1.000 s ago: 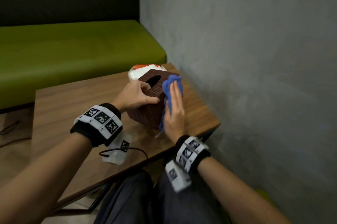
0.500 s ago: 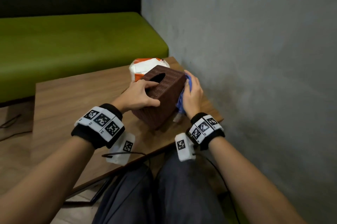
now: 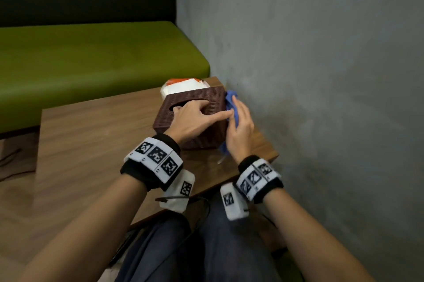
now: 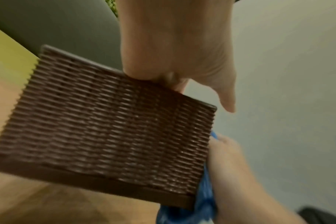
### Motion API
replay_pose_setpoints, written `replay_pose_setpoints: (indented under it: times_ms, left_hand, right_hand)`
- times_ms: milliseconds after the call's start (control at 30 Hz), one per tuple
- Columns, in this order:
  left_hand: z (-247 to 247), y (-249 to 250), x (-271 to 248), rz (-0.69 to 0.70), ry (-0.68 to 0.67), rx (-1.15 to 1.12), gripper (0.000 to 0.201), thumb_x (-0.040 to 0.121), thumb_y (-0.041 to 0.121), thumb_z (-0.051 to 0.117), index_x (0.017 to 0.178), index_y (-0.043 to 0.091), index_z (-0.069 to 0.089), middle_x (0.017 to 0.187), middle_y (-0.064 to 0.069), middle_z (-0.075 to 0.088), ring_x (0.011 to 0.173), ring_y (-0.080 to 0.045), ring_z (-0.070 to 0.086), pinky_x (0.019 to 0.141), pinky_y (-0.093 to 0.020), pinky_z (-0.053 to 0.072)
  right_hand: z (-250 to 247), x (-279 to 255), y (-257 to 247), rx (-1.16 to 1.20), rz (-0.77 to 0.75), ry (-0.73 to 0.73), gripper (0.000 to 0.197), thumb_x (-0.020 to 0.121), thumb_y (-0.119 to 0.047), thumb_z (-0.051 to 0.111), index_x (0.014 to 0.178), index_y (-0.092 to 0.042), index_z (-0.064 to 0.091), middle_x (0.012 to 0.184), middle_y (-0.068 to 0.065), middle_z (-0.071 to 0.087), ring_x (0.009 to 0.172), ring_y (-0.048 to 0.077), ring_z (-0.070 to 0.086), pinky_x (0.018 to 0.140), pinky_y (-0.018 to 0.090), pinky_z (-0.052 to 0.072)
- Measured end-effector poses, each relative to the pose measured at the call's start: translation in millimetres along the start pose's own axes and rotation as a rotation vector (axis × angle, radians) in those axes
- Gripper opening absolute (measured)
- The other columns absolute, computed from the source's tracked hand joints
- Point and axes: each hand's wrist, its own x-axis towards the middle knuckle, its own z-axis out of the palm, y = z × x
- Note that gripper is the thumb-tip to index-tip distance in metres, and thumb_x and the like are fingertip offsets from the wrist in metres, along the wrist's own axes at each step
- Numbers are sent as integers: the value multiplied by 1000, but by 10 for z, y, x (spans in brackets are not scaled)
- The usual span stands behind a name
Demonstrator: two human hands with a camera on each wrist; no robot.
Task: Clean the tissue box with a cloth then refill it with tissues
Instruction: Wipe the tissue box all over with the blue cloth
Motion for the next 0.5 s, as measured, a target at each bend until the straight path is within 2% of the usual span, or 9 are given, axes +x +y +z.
replay_pose_setpoints:
  times_ms: [67,133,200,300,367,400,433,467,500]
  left_hand:
    - [37,0,39,19,62,-25,75,61,73,51,104,14,65,117,-8,67,118,-24,54,108,-48,28]
    - [19,8,112,-5,100,-33,68,65,69,54,91,8,66,108,-15,69,108,-30,58,102,-48,32]
    - [0,-5,168,-19,97,-25,62,68,62,60,99,9,66,115,-11,67,114,-28,54,103,-43,28]
    - [24,-24,89,-10,83,-19,57,74,48,68,116,11,61,127,-6,60,127,-26,42,108,-37,24]
    - [80,7,18,8,46,-39,56,74,45,69,117,10,61,127,-6,60,128,-28,39,109,-39,23]
    - [106,29,2,14,39,-42,53,74,46,68,113,11,63,124,-6,61,126,-29,40,109,-40,24]
    - [121,52,3,26,45,-55,47,73,49,65,103,13,67,116,-6,64,123,-29,44,108,-41,25]
    - [112,66,24,22,61,-66,37,70,52,60,84,19,68,101,-4,68,116,-30,50,104,-43,27]
    - [97,58,57,31,78,-89,31,68,52,56,63,22,59,81,-1,66,106,-31,55,100,-44,30]
  right_hand:
    - [3,144,-101,27,-7,72,36,90,-1,41,123,9,52,129,26,53,123,31,49,100,0,24]
    - [41,60,-248,60,-43,58,39,90,2,40,127,8,47,134,25,49,128,27,42,105,5,23]
    - [56,-164,-280,52,-82,8,43,90,1,36,131,10,41,138,26,43,131,22,32,109,5,19]
    - [-25,-211,-50,-20,-66,-31,49,87,-4,33,133,12,36,142,28,37,135,28,31,109,4,15]
    - [-78,-24,59,-17,7,12,48,87,-1,36,133,11,37,141,27,39,133,34,37,106,0,15]
    - [-77,55,46,-9,25,45,47,88,-1,37,133,10,38,141,26,41,133,32,38,105,-1,16]
    - [-58,98,-7,3,25,69,45,88,-1,38,133,9,40,140,25,42,133,27,38,105,-2,16]
    - [-30,85,-89,22,7,71,45,89,0,39,132,8,41,140,25,43,133,21,36,105,-1,17]
    - [-3,16,-160,35,-24,53,44,89,1,38,132,8,41,140,24,43,133,17,34,107,1,17]
